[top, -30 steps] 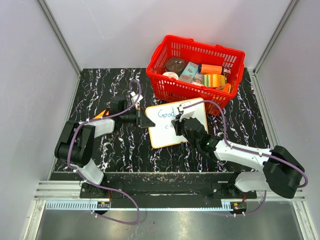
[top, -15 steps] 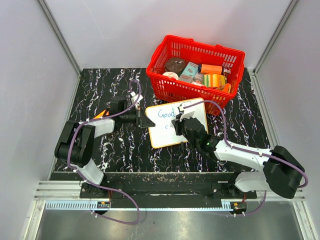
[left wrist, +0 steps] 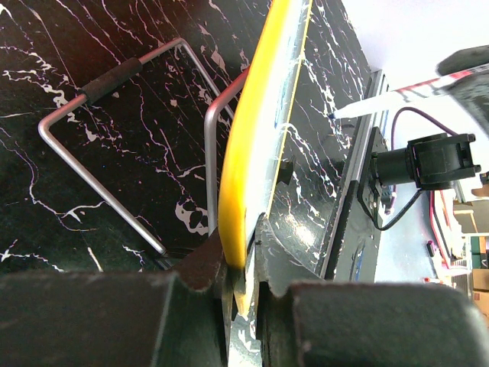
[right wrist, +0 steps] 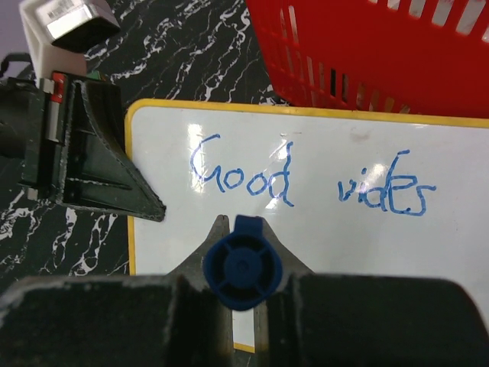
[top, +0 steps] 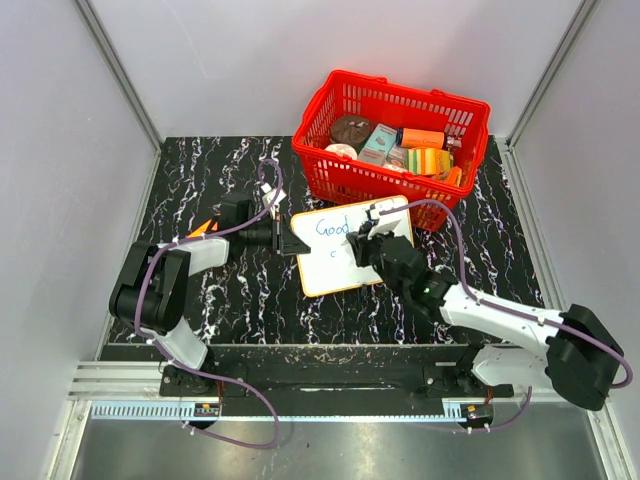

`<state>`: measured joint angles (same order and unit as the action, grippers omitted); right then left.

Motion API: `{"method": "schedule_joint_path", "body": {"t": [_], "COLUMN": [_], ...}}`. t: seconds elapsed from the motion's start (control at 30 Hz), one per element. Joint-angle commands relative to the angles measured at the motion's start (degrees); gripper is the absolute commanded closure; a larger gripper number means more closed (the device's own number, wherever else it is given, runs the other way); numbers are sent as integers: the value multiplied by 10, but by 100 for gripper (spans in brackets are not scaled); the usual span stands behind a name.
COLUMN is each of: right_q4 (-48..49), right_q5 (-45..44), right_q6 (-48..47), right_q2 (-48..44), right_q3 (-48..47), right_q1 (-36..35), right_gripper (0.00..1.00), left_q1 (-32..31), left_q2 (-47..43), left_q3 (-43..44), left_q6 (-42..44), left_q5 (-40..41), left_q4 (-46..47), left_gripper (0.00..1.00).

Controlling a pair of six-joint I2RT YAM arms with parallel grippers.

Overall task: Write a sentence on the whiteboard
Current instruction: Write on the whiteboard at the whiteboard stand.

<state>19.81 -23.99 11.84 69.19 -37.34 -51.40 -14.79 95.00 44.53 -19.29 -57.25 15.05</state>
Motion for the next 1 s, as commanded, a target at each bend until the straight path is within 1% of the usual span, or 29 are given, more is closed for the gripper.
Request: {"method": "schedule_joint_path", "body": {"t": [0.0, 0.2, 0.5, 0.97], "right_q4": [30, 30, 34, 42], "right_q5": [12, 12, 36, 45], "right_q6": [-12, -15, -5, 1], "right_q2": [-41, -43, -35, 12], "right_q3": [11, 18, 18, -1], "right_q1": [4, 7, 16, 18], "right_gripper": [100, 100, 100, 100], "left_q1": [-9, -9, -9, -9], "left_q2": [23, 22, 22, 22], "left_q3": [-5, -6, -6, -7], "left_q6": [69, 69, 69, 69], "left_q5": [91, 91, 92, 92], "left_q4": [-32, -32, -31, -32], "left_gripper": [100, 100, 100, 100]}}
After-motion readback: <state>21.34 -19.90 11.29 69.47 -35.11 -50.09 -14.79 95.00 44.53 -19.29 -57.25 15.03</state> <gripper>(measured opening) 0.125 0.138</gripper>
